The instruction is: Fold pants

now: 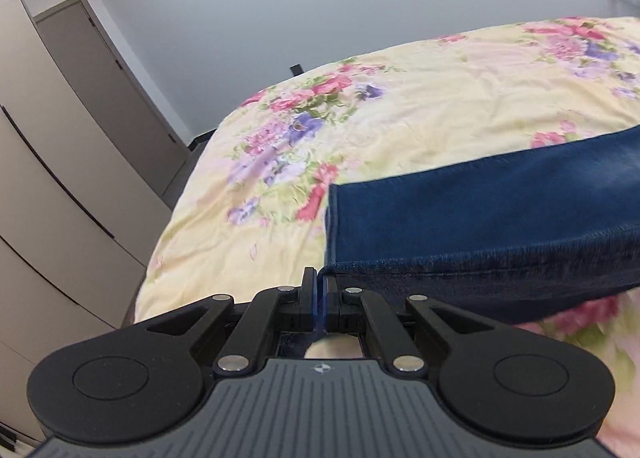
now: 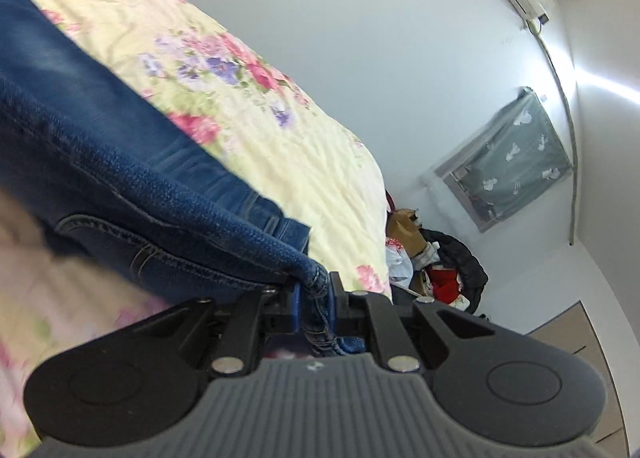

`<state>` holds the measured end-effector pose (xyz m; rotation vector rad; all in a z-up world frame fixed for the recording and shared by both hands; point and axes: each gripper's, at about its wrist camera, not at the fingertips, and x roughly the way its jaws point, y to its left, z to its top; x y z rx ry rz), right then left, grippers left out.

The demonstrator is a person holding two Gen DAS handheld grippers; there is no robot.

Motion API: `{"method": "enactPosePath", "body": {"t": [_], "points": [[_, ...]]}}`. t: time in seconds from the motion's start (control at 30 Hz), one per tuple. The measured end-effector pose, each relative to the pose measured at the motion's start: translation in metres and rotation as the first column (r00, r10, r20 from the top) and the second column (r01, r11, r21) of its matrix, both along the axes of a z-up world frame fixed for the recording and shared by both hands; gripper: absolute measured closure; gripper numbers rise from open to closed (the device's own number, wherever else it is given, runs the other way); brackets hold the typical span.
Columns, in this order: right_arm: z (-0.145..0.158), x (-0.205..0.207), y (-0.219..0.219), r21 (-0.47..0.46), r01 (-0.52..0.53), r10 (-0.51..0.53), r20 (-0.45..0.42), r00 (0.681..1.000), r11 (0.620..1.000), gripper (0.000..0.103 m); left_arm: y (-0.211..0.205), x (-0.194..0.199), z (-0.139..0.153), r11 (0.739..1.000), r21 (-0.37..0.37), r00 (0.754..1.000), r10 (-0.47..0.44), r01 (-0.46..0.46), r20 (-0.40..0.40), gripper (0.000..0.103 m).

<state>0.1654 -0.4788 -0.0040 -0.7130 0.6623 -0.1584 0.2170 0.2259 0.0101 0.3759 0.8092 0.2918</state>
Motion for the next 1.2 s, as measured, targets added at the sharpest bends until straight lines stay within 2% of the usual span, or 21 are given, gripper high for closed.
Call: {"method": "enactPosePath", "body": {"t": [0.1,0.27,0.4,0.5,0.63,0.77,0.87,1.03,1.2], "points": [[-0.001,0.058,0.001,-0.008,0.031,-0.032,-0.01,0.999,0.999,0.098,-0.005,0.044,-0.011,0.999,0.036,0.999,0.029,-0.028,-0.026,0.101],[-0.029,0.156,0.009,-0.048,0.061,-0.064,-0.058,0.996,0.997,0.098,-0.014,0.119,-0.045,0.993,0.113,0.995,0.046,-0.036,-0.088,0.101],[-0.072,0.226,0.013,-0.074,0.082,-0.09,-0.109,0.99,0.994,0.098,-0.021,0.169,-0.082,0.987,0.158,0.987,0.039,-0.014,-0.157,0.1],[-0.112,0.257,0.013,-0.09,0.083,-0.097,-0.171,0.98,0.992,0.097,-0.024,0.196,-0.113,0.982,0.186,0.979,0.023,0.016,-0.205,0.1],[-0.154,0.279,0.016,-0.12,0.061,-0.088,-0.242,0.966,0.991,0.097,-0.022,0.218,-0.146,0.983,0.184,0.971,0.025,0.02,-0.239,0.1],[-0.171,0.286,0.017,-0.136,0.039,-0.076,-0.274,0.959,0.99,0.096,-0.019,0.22,-0.164,0.985,0.169,0.971,0.003,0.039,-0.238,0.1],[-0.175,0.288,0.019,-0.148,0.032,-0.073,-0.278,0.958,0.989,0.096,-0.015,0.215,-0.163,0.988,0.145,0.976,-0.019,0.051,-0.217,0.1],[-0.172,0.281,0.023,-0.173,0.037,-0.084,-0.278,0.957,0.984,0.096,-0.01,0.217,-0.14,0.992,0.104,0.981,-0.052,0.073,-0.187,0.1],[-0.173,0.284,0.03,-0.2,0.074,-0.13,-0.281,0.951,0.977,0.096,-0.013,0.236,-0.14,0.989,0.119,0.979,-0.064,0.088,-0.194,0.1]]}}
